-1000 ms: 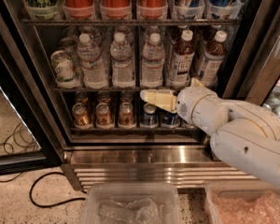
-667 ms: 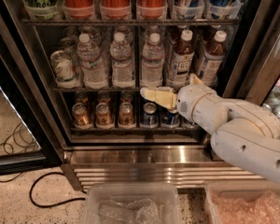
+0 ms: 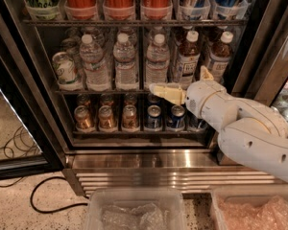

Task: Pick blue plastic bottle from middle shelf of fridge

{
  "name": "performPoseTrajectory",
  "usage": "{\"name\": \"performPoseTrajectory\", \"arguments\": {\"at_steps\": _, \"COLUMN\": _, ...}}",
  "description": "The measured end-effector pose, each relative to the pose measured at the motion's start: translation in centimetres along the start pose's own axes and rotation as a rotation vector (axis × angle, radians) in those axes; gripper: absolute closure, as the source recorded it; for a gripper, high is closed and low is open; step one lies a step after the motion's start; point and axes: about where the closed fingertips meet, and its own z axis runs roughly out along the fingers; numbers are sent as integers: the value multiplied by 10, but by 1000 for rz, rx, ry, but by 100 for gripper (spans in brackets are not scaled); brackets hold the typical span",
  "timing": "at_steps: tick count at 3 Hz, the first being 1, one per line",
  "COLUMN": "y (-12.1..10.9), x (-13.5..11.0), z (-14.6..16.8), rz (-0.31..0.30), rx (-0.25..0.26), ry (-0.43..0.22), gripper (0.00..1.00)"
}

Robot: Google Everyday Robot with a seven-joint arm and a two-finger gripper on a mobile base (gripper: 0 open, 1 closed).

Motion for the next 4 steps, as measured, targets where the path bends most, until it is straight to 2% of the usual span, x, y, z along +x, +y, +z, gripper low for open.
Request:
{"name": "performPoseTrajectory", "arguments": {"at_steps": 1, "y": 0, "x": 0, "z": 0, "rz": 1, "rx": 0, "ry": 0, "gripper": 0}}
{"name": "performPoseTrajectory", "arguments": {"at_steps": 2, "y": -5, "x": -1, "z": 2, "rz": 40, "rx": 17, "ry": -6, "gripper": 0}}
{"name": "performPoseTrajectory", "arguments": {"at_steps": 3, "y": -10, "x": -2, "z": 4, "rz": 61, "rx": 37, "ry": -18, "gripper": 19}}
{"name": "performPoseTrajectory", "arguments": {"at_steps": 4, "y": -6, "x": 4, "z": 7, "rz": 82, "rx": 34, "ry": -23, "gripper": 31}}
